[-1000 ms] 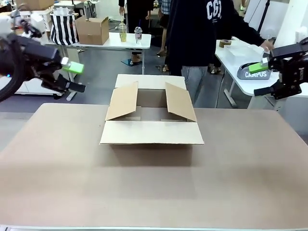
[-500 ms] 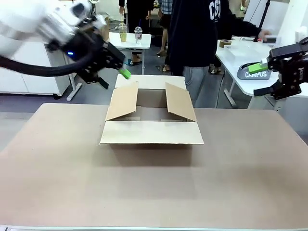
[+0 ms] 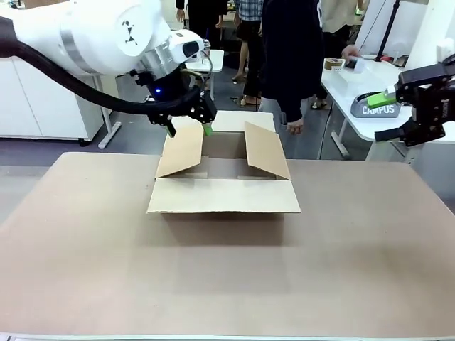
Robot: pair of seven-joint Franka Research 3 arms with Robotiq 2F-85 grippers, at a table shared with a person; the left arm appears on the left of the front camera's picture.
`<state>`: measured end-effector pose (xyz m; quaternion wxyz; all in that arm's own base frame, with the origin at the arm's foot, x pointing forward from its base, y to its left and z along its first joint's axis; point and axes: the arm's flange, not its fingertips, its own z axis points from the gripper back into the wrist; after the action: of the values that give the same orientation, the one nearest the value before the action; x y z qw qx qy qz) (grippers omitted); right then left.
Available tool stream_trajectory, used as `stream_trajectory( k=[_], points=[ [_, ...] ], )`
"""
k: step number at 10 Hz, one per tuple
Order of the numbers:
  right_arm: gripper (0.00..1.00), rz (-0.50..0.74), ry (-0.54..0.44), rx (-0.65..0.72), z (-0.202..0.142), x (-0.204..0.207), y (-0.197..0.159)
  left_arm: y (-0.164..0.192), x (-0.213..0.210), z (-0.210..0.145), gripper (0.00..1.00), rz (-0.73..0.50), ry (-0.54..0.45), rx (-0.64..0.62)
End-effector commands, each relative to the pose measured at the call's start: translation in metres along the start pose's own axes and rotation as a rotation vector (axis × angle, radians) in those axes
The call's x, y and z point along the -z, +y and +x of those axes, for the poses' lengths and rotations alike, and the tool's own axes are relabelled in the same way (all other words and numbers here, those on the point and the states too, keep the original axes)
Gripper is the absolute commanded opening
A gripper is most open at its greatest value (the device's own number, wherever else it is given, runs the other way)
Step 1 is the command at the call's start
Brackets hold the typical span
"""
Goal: Pack the gift set into the box.
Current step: Place both hands on the side flaps of the Package Box and spread them outward.
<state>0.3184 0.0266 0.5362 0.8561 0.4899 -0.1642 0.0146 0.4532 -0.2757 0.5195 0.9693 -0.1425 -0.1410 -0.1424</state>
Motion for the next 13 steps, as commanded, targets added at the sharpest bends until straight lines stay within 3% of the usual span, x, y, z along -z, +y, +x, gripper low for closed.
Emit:
stream_trajectory(
  k=[1, 2, 3, 4, 5, 6, 7, 8, 10, 13],
  points=[
    [1.00, 0.022, -0.007, -0.025, 0.003, 0.001, -0.001, 0.011, -0.014, -0.014, 1.00, -0.058, 0.003, -0.011],
    [1.00, 0.022, -0.007, -0.025, 0.003, 0.001, -0.001, 0.000, 0.000, 0.000, 1.00, 0.000, 0.000, 0.000],
    [1.00, 0.022, -0.007, -0.025, 0.003, 0.001, -0.001, 0.005, 0.004, 0.003, 1.00, 0.060, -0.064, -0.302],
    [1.00, 0.022, -0.007, -0.025, 0.003, 0.001, -0.001, -0.004, 0.019, 0.012, 1.00, 0.287, -0.103, -0.486],
    [1.00, 0.022, -0.007, -0.025, 0.003, 0.001, -0.001, -0.019, 0.033, 0.021, 1.00, 0.310, -0.088, -0.450],
    [1.00, 0.022, -0.007, -0.025, 0.003, 0.001, -0.001, -0.033, 0.048, 0.036, 1.00, 0.426, -0.109, -0.497],
    [1.00, 0.022, -0.007, -0.025, 0.003, 0.001, -0.001, -0.043, 0.058, 0.045, 1.00, 0.488, -0.112, -0.467],
    [1.00, 0.022, -0.007, -0.025, 0.003, 0.001, -0.001, -0.052, 0.066, 0.053, 1.00, 0.466, -0.095, -0.405],
    [1.00, 0.022, -0.007, -0.025, 0.003, 0.001, -0.001, -0.064, 0.082, 0.066, 1.00, 0.522, -0.111, -0.362],
    [1.00, 0.022, -0.007, -0.025, 0.003, 0.001, -0.001, -0.067, 0.116, 0.072, 1.00, 0.588, -0.052, -0.268]
  ],
)
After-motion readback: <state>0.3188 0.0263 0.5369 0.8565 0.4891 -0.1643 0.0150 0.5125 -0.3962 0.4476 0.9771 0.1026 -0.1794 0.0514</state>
